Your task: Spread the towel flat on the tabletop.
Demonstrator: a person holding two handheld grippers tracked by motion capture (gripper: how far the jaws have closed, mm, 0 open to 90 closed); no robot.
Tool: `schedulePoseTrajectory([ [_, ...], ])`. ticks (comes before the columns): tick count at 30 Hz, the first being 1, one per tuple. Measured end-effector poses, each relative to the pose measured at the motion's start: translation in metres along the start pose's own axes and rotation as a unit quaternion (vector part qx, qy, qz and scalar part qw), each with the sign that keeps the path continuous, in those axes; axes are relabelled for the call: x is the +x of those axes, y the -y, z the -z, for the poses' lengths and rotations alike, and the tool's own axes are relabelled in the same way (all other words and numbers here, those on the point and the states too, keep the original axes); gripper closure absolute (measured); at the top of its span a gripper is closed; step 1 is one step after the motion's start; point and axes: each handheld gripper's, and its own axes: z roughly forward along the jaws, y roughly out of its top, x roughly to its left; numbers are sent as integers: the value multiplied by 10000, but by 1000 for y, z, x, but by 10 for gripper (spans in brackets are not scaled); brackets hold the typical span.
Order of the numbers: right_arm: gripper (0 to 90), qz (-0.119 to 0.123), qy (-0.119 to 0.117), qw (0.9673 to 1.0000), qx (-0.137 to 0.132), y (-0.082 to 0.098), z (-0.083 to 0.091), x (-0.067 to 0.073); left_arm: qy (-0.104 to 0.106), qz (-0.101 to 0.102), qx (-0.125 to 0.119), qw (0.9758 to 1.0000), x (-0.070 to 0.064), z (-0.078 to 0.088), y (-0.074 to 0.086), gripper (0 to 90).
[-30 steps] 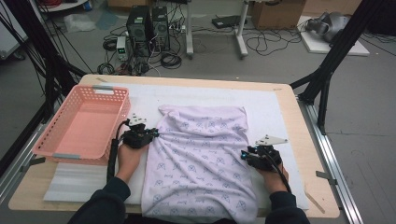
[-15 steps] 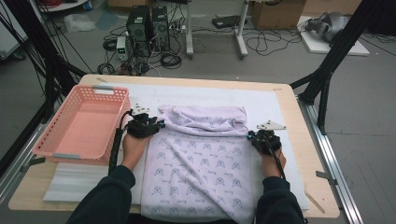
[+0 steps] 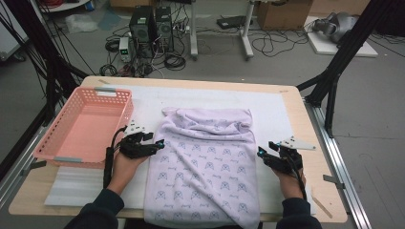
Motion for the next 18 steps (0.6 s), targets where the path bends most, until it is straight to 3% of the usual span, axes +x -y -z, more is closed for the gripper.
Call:
schedulePoseTrajectory([
  [6,464,-24,-106,9996,253,20,12,12,111,133,153,9997,-14,21,25,418],
  [13,501,-104,-412,9988,262,31,32,28,218,292,374,9986,-30,42,49,435],
  [16,502,-141,-679,9965,466,36,32,38,217,284,448,9984,-35,46,56,433],
  [18,518,27,-687,9955,660,39,29,46,252,272,442,9983,-40,49,59,469],
])
